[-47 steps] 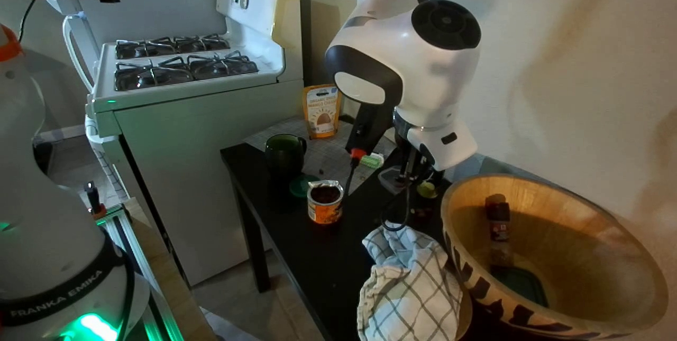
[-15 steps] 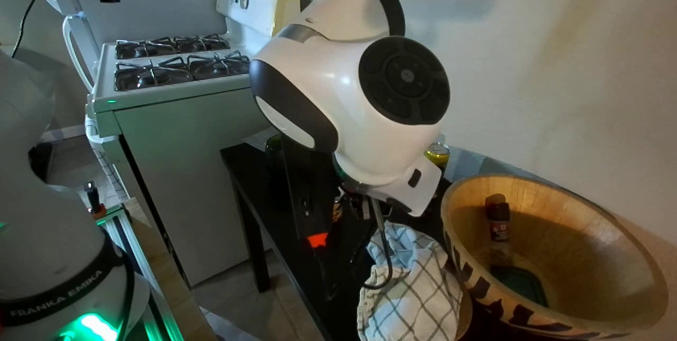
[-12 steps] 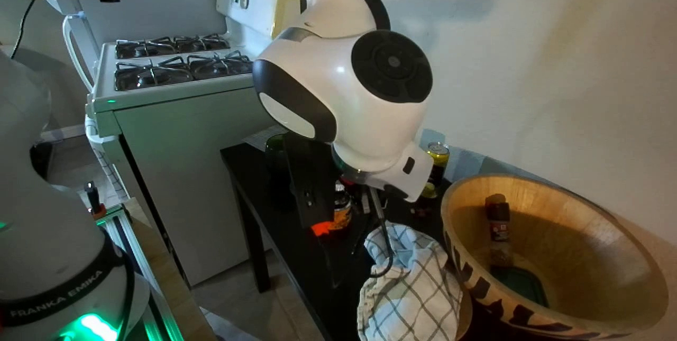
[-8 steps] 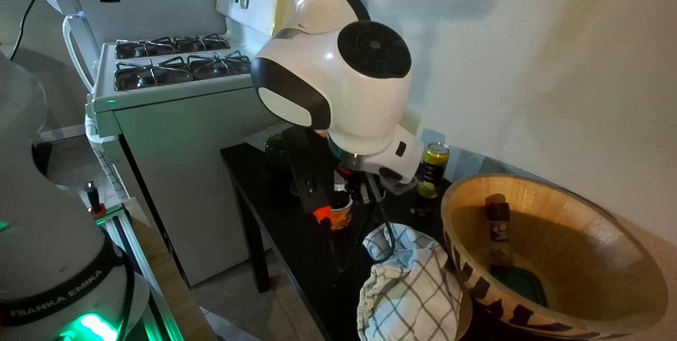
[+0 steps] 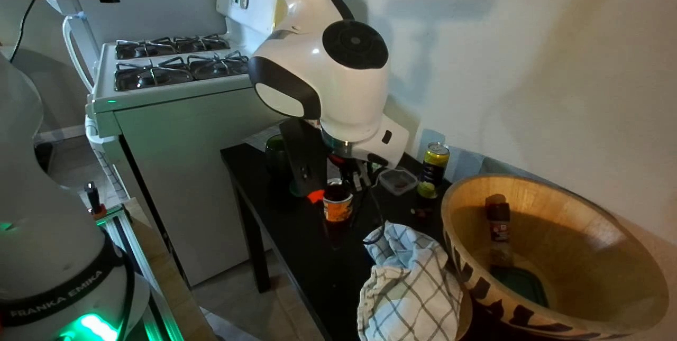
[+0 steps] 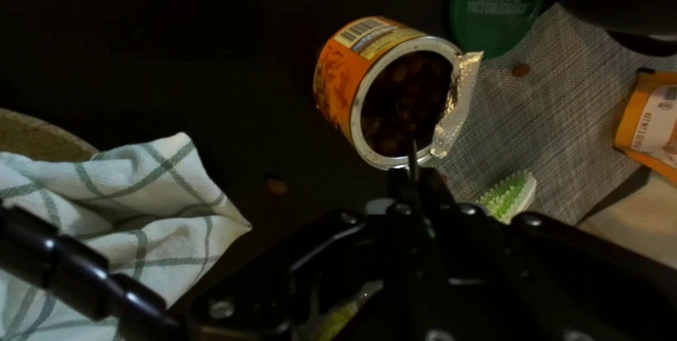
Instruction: Use the spoon to transfer some contents from the can into the transparent bowl
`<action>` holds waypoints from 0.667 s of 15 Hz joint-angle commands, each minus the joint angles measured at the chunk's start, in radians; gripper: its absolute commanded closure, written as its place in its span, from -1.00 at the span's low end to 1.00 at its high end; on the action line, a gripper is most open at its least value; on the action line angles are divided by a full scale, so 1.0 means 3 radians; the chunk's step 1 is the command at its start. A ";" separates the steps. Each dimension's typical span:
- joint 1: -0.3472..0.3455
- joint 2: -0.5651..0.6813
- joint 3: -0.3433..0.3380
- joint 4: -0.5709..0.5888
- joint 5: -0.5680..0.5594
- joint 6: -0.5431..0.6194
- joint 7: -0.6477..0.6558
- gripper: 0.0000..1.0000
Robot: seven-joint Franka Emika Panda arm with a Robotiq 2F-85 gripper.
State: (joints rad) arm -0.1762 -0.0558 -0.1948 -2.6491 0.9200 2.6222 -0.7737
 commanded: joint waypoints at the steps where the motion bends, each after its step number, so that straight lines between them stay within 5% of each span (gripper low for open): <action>1: -0.0045 0.0123 -0.0072 0.0088 0.0187 -0.0341 -0.0109 0.96; 5: -0.0197 0.0241 -0.0214 0.0189 0.0166 -0.0832 -0.0149 0.96; 6: -0.0238 0.0261 -0.0245 0.0211 0.0144 -0.0913 -0.0124 0.33; 10: -0.0365 0.0262 -0.0327 0.0248 0.0119 -0.0979 -0.0053 -0.13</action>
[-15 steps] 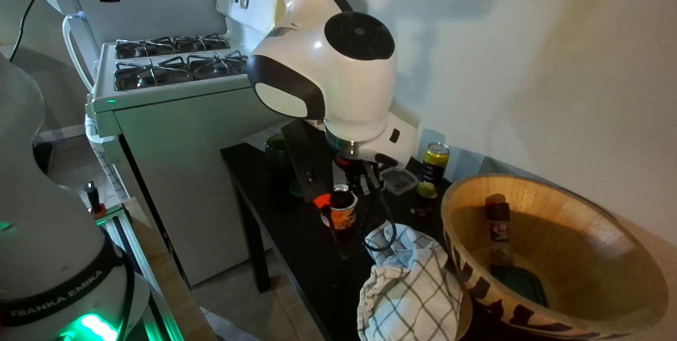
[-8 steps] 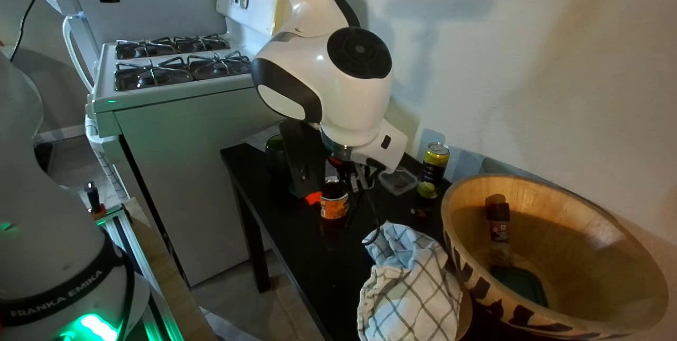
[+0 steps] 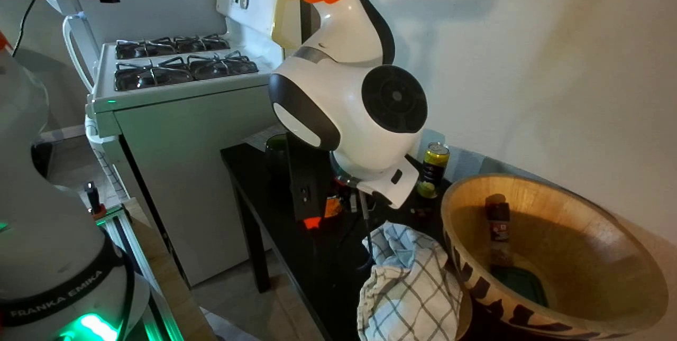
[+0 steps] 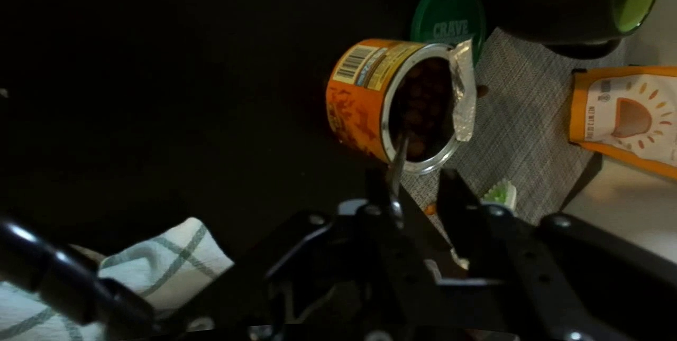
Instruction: Use the spoon to transfer some contents from the can into the transparent bowl
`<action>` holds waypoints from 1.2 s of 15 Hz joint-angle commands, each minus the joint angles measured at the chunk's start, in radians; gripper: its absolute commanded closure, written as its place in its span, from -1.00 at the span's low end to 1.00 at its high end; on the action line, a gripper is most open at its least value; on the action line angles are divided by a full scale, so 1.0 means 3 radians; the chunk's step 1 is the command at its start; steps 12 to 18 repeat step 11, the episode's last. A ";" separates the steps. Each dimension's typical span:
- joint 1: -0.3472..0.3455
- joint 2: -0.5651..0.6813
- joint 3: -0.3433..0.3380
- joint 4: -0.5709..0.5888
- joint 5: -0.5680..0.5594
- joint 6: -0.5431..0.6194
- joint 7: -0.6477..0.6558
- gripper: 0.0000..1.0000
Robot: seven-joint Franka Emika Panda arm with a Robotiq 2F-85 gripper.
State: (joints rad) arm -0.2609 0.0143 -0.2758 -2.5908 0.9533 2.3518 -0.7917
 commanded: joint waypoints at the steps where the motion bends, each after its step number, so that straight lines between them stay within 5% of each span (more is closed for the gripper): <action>1: -0.0101 -0.0006 -0.0069 0.0039 -0.0015 0.0000 0.0029 -0.27; 6: -0.0125 -0.0219 -0.0078 -0.0120 -0.0247 0.0619 0.0195 -0.98; 9: -0.0208 -0.0550 -0.0167 -0.0266 -0.0405 0.0594 -0.0033 -1.00; 10: -0.0133 -0.0209 -0.0117 -0.0053 -0.0295 0.0627 0.0075 -1.00; 18: -0.0143 -0.0298 -0.0149 -0.0089 -0.0331 0.0628 0.0048 -1.00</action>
